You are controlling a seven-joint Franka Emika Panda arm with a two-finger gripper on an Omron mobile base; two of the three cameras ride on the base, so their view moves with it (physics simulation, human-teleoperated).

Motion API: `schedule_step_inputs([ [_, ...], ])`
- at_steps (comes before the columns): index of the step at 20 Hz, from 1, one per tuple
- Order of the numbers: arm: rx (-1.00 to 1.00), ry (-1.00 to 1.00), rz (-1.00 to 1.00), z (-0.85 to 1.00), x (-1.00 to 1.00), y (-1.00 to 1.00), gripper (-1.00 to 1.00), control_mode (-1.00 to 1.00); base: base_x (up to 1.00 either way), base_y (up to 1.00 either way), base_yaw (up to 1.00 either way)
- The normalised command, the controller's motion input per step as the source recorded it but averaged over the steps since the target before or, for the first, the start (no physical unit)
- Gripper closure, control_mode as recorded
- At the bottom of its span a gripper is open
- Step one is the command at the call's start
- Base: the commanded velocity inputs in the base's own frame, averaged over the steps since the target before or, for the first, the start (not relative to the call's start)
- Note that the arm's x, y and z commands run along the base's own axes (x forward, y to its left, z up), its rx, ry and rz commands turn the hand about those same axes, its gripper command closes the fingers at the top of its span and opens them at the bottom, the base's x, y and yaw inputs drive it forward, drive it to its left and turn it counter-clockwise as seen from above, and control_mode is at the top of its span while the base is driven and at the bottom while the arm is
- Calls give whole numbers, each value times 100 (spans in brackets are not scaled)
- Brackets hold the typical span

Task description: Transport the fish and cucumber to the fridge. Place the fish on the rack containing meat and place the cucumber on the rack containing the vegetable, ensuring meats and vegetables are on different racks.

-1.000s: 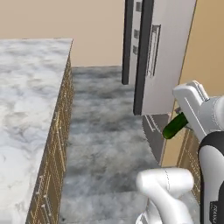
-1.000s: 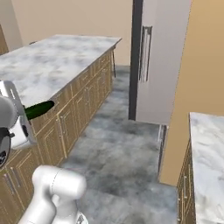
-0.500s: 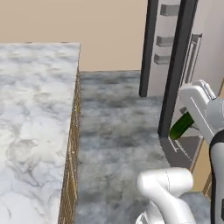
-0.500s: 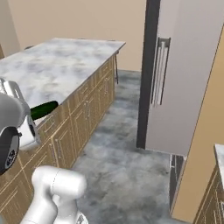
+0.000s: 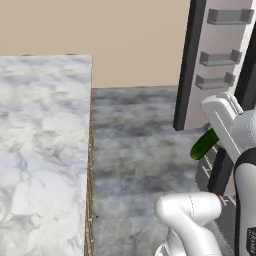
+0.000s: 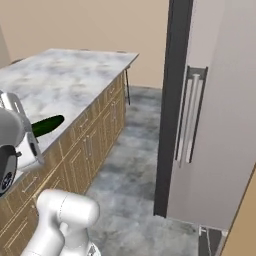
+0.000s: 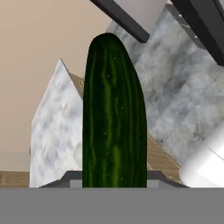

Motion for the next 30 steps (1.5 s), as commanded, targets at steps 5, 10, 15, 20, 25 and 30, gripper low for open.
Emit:
schedule_step_inputs([
  [5, 0, 0, 0, 0, 0, 0, 100, 100, 100, -1, -3],
  [10, 0, 0, 0, 0, 0, 0, 100, 100, 100, 49, -23],
  [15, 0, 0, 0, 0, 0, 0, 100, 100, 100, 73, -49],
  [20, 0, 0, 0, 0, 0, 0, 100, 100, 62, 54, -79],
  [25, 0, 0, 0, 0, 0, 0, 100, 100, 11, 3, -71],
  [30, 0, 0, 0, 0, 0, 0, 100, 100, 61, -2, -65],
])
